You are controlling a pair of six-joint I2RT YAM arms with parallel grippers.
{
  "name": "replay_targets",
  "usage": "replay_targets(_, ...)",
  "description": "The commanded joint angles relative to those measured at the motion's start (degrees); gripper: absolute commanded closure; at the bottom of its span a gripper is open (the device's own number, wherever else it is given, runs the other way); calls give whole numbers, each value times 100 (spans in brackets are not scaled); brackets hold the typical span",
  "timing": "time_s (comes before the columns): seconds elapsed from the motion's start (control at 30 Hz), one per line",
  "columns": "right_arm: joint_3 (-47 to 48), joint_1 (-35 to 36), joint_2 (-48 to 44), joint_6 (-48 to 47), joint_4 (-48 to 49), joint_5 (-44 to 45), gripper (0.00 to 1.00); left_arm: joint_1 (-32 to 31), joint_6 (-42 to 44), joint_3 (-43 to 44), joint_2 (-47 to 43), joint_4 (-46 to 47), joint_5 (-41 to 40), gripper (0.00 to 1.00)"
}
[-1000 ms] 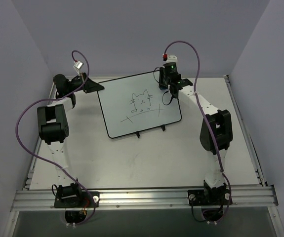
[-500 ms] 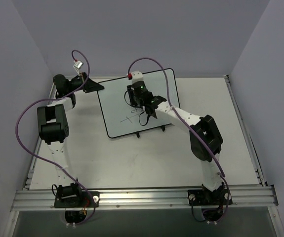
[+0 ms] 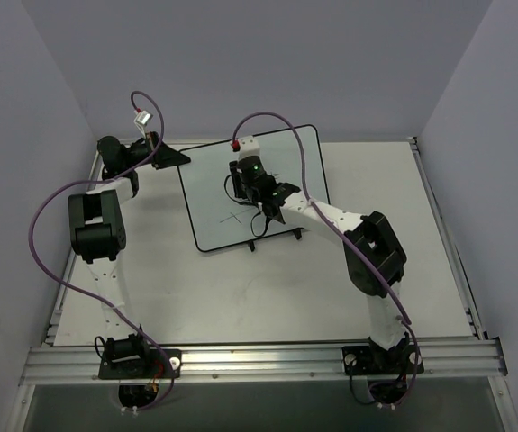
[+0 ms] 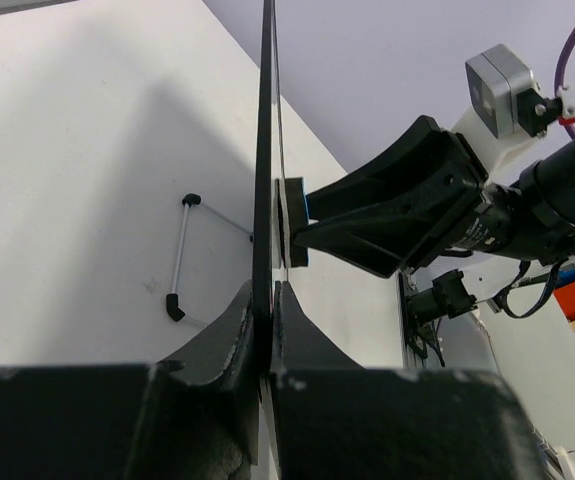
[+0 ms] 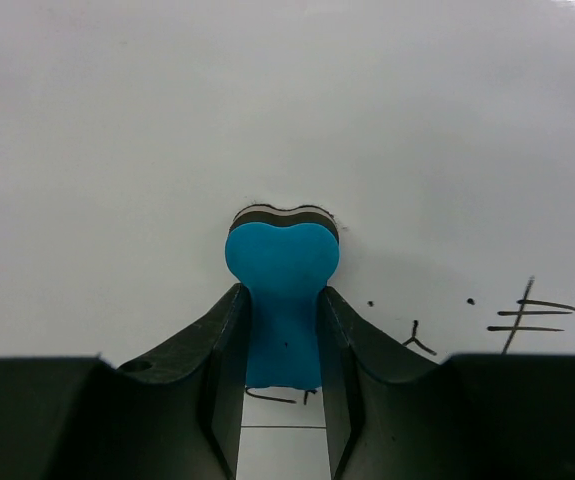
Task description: Erase the whiteboard
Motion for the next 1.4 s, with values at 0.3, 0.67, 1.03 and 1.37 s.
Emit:
replay_targets(0.3,-338,-1391,-333,193,-254,623,100,27,362,146,-334,1108,76,98)
replay_targets(0.67,-312,-637,-254,158,-17,87,100,35,318,155,-351,1170,68,98)
replay_targets(1.03,-611,393,-114,431,669,281,100,35,239,164,-360,1257,68,98)
replay_targets(1.37,-820,-239,-148,721,273,835,100,36,151,146,-369,1389,50,98)
